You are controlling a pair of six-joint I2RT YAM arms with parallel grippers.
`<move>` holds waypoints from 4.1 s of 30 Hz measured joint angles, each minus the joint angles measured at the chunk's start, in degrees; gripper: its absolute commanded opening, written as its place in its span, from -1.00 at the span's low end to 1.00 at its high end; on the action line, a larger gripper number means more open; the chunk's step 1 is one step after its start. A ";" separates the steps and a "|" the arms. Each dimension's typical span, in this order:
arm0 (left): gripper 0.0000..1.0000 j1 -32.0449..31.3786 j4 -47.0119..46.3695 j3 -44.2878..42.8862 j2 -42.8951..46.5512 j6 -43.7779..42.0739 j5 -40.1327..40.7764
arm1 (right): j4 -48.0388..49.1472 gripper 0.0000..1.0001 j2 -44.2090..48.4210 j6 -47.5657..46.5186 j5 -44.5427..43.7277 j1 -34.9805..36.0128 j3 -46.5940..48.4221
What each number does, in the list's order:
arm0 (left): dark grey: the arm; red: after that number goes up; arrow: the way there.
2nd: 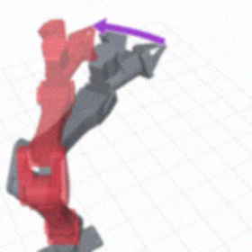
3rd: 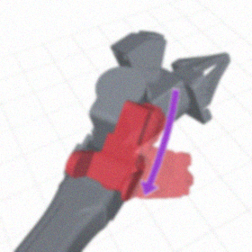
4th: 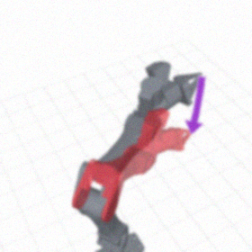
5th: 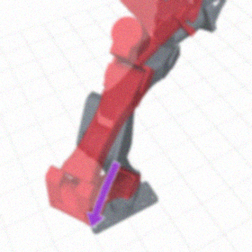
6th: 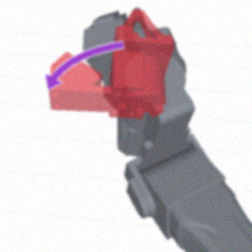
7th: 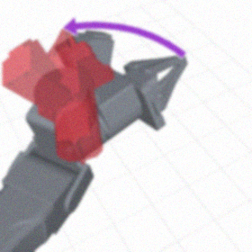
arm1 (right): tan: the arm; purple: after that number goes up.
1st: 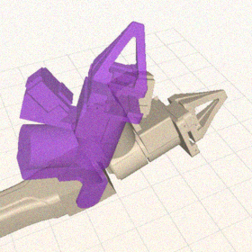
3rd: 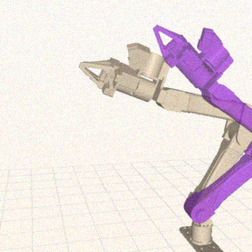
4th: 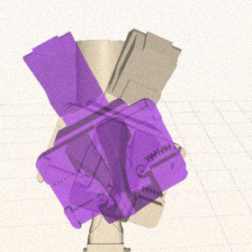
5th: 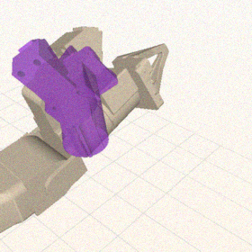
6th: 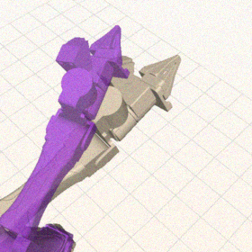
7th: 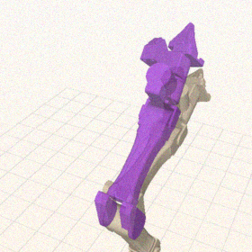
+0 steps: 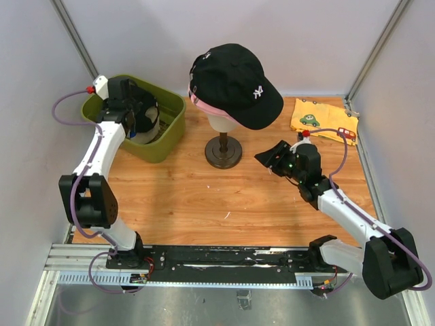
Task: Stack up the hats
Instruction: Pick up the hat from the bin, then stack the hat on the hat.
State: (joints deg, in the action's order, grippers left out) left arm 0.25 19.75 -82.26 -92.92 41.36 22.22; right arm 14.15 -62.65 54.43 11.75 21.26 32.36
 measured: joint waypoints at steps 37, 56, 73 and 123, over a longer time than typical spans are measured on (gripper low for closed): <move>-0.99 0.00 3.17 -9.31 16.50 8.63 -4.00 | -15.54 0.08 9.22 -19.76 -8.26 22.51 15.43; -0.99 0.02 12.70 -15.74 28.20 34.60 -20.79 | -3.45 0.13 -20.61 -49.46 -18.93 41.81 40.46; -0.99 0.02 14.99 -19.67 31.89 50.58 -30.23 | 8.76 0.14 -29.27 -57.92 -18.47 46.36 50.38; -0.40 0.07 -8.20 -12.15 31.34 55.34 -32.68 | 3.96 -0.95 -24.90 -24.09 -0.74 30.08 58.64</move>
State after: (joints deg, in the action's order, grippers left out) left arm 0.32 11.55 -94.41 -61.58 96.71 -10.46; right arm 18.11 -87.55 30.35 11.00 51.33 91.00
